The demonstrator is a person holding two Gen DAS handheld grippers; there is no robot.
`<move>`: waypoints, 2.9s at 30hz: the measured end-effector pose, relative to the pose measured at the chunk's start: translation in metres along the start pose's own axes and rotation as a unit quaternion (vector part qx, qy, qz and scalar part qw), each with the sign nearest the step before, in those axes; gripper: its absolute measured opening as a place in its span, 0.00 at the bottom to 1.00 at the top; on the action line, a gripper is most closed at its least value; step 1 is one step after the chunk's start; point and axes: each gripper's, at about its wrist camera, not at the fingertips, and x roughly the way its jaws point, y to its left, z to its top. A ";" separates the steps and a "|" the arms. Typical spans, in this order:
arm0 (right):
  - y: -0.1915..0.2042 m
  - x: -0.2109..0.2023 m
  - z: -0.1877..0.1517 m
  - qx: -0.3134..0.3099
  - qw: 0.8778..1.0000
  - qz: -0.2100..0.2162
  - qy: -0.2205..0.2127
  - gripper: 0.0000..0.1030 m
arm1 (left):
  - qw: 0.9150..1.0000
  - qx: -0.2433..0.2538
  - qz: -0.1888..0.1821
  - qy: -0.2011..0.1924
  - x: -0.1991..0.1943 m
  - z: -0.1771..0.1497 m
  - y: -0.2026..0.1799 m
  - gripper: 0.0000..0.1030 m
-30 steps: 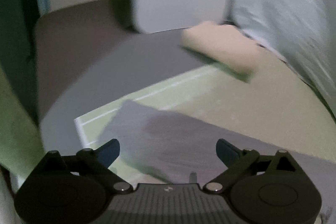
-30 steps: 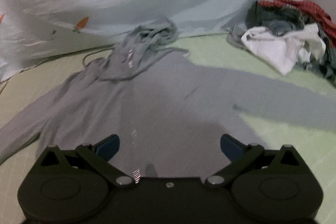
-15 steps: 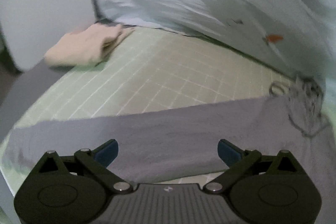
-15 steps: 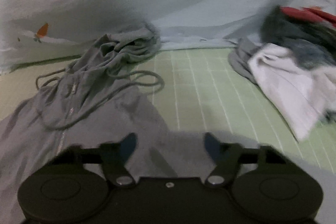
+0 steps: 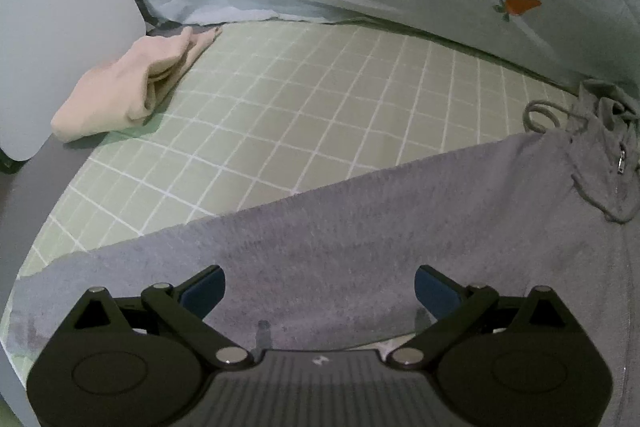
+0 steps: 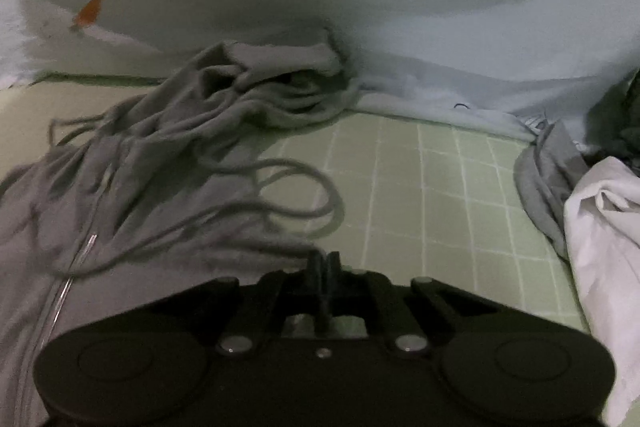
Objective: Fold clothes
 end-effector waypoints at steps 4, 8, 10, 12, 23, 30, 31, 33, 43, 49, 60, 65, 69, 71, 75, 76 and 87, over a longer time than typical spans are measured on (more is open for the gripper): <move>0.009 0.005 0.006 0.009 0.999 -0.049 0.006 0.31 | 1.000 -0.021 0.007 -0.008 -0.003 -0.002 0.014 0.97; 0.026 -0.026 -0.006 0.051 0.990 -0.131 -0.001 0.77 | 0.998 -0.057 0.019 -0.012 -0.007 -0.008 0.041 0.97; 0.042 -0.051 -0.022 0.097 0.988 -0.122 -0.007 0.94 | 0.996 -0.090 0.020 -0.005 -0.006 -0.014 0.060 0.97; 0.065 -0.075 -0.044 0.126 0.988 -0.087 -0.010 0.97 | 0.992 -0.121 0.022 0.000 -0.005 -0.020 0.081 0.97; 0.179 -0.145 -0.138 0.108 0.992 -0.068 0.019 0.99 | 0.978 -0.204 0.045 0.018 0.003 -0.055 0.188 0.97; 0.205 -0.129 -0.085 0.092 0.992 -0.078 -0.031 0.99 | 0.974 -0.215 0.067 0.032 0.014 -0.062 0.234 0.97; 0.210 -0.124 -0.074 0.087 0.993 -0.073 -0.039 0.99 | 0.973 -0.216 0.070 0.033 0.016 -0.063 0.239 0.97; 0.219 -0.108 -0.048 0.086 0.993 -0.055 -0.052 0.97 | 0.972 -0.218 0.078 0.037 0.020 -0.062 0.245 0.97; 0.282 -0.010 0.051 0.014 0.998 0.005 -0.059 0.69 | 0.967 -0.223 0.112 0.055 0.052 -0.041 0.254 1.00; 0.288 0.040 0.069 0.001 0.999 0.009 -0.032 0.37 | 0.966 -0.222 0.119 0.053 0.057 -0.038 0.254 1.00; 0.270 0.014 0.070 0.064 0.996 0.048 -0.048 0.04 | 0.966 -0.223 0.116 0.051 0.057 -0.038 0.256 1.00; 0.242 -0.060 0.070 0.095 0.987 0.042 -0.121 0.03 | 0.966 -0.224 0.116 0.050 0.058 -0.039 0.255 1.00; 0.216 -0.121 0.064 0.118 0.978 0.027 -0.171 0.03 | 0.966 -0.224 0.117 0.047 0.058 -0.040 0.254 1.00; 0.202 -0.142 0.051 0.125 0.977 0.007 -0.175 0.03 | 0.966 -0.225 0.117 0.046 0.058 -0.040 0.254 1.00; 0.182 -0.146 0.015 0.145 0.983 -0.026 -0.110 0.05 | 0.966 -0.225 0.115 0.048 0.057 -0.040 0.254 1.00; 0.179 -0.142 0.005 0.153 0.984 -0.032 -0.083 0.06 | 0.966 -0.225 0.115 0.049 0.057 -0.040 0.254 1.00; 0.220 -0.133 -0.081 0.130 0.988 -0.063 0.061 0.87 | 0.974 -0.202 0.092 0.050 0.043 -0.053 0.257 1.00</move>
